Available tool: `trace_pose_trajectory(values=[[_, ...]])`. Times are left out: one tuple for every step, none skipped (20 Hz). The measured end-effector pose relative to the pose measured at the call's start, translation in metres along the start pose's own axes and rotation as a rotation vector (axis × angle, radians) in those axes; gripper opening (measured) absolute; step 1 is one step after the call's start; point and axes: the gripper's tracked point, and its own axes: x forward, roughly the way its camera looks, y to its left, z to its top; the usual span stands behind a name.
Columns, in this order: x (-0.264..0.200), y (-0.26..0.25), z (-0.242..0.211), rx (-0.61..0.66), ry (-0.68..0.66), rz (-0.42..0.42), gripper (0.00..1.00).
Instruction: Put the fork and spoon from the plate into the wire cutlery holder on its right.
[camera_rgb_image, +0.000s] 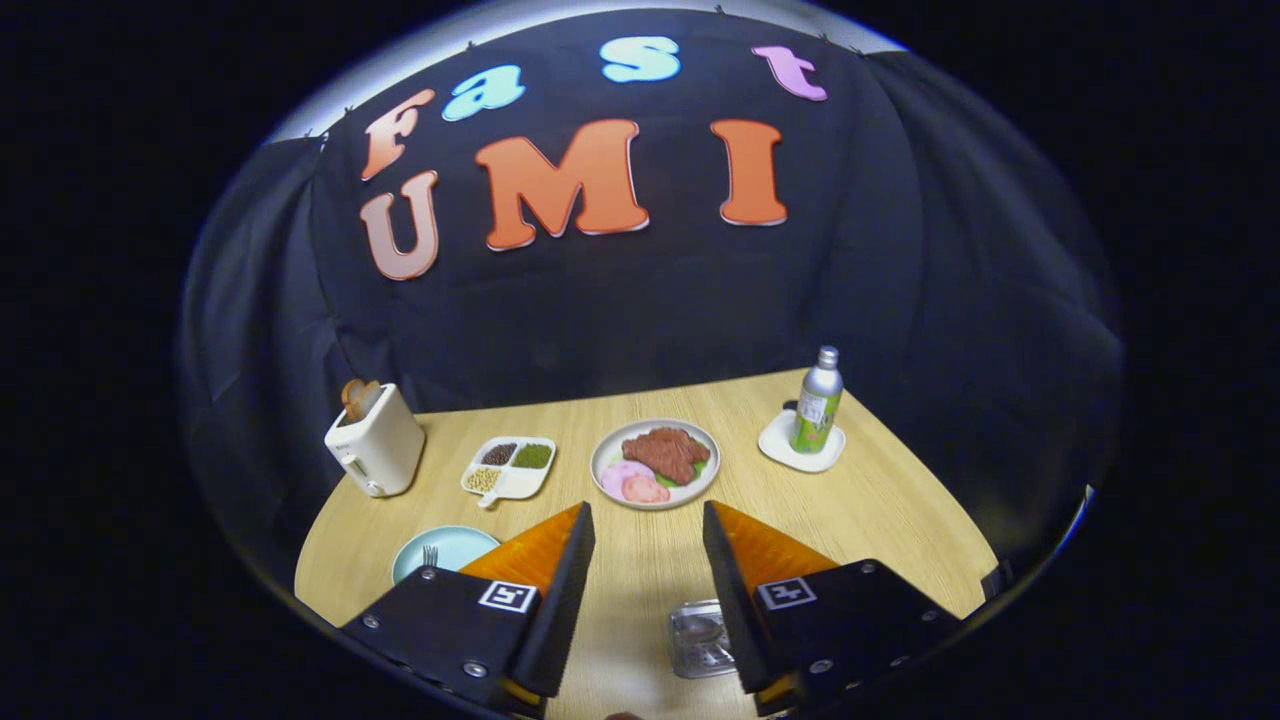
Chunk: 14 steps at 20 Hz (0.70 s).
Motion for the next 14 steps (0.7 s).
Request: trace_pose_trajectory(values=[[0.000,0.015,0.003,-0.010,-0.023,0.028,0.74],[0.001,0.029,0.008,-0.017,-0.046,0.055,0.77],[0.003,0.040,0.009,-0.027,-0.058,0.073,0.80],[0.003,0.053,0.011,-0.035,-0.066,0.093,0.82],[0.006,0.066,0.013,-0.039,-0.081,0.107,0.84],[0.008,0.079,0.015,-0.039,-0.098,0.127,0.85],[0.010,0.095,0.018,-0.038,-0.120,0.143,0.86],[0.013,0.108,0.019,-0.038,-0.134,0.158,0.86],[0.017,0.120,0.016,-0.041,-0.138,0.171,0.87],[0.021,0.133,0.012,-0.049,-0.134,0.183,0.87],[0.025,0.146,0.006,-0.059,-0.122,0.195,0.87],[0.030,0.159,-0.001,-0.068,-0.102,0.209,0.87],[0.034,0.173,-0.009,-0.076,-0.078,0.223,0.87],[0.038,0.185,-0.018,-0.083,-0.052,0.236,0.88]])
